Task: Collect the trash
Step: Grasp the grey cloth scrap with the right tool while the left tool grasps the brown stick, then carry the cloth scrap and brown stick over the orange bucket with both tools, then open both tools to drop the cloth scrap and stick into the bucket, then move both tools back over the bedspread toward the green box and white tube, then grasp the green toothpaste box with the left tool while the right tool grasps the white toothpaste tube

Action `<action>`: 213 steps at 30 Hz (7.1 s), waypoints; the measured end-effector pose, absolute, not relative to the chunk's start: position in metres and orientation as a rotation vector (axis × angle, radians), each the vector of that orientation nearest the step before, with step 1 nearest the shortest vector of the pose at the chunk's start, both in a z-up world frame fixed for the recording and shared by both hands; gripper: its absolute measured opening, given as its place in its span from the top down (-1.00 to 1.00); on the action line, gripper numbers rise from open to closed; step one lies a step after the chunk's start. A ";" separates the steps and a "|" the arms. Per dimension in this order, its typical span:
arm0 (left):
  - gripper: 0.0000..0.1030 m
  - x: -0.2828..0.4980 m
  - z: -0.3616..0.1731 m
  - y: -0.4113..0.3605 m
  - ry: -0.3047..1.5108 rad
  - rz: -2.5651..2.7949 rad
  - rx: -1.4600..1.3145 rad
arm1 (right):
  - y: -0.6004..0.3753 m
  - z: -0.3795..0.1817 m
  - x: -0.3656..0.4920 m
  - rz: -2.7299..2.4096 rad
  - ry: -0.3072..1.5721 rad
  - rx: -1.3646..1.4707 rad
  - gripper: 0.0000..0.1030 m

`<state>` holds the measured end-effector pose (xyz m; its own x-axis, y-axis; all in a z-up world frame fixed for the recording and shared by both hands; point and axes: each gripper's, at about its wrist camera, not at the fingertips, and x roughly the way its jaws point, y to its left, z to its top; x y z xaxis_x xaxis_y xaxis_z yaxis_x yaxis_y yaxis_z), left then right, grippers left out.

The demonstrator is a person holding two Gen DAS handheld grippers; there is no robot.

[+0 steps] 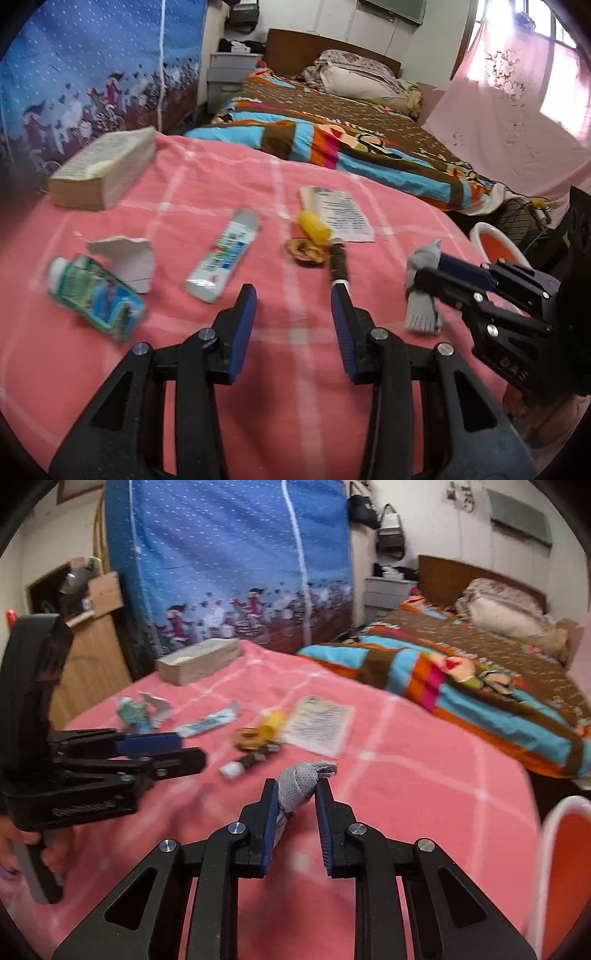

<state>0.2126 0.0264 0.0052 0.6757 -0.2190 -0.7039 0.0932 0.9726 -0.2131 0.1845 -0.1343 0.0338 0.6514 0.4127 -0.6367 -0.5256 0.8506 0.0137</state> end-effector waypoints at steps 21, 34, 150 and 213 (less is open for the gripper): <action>0.13 0.224 0.008 -0.026 0.824 -0.163 -0.012 | -0.171 0.042 0.179 0.378 0.556 -0.265 0.65; 0.13 0.181 0.073 -0.061 0.393 -0.255 -0.037 | -0.222 0.092 0.133 0.251 0.179 -0.165 0.65; -1.00 0.180 0.073 -0.130 0.260 -0.198 -0.141 | -0.335 0.102 0.125 0.002 0.167 0.115 -1.00; -0.60 0.197 -0.004 0.152 0.756 0.007 -0.351 | -0.052 0.055 0.178 0.564 0.430 -0.200 -0.37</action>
<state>0.1972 0.1520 -0.0035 0.7306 -0.1190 -0.6724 -0.1312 0.9419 -0.3092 0.1780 -0.0525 0.0553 0.7601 0.4729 -0.4457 -0.5551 0.8291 -0.0670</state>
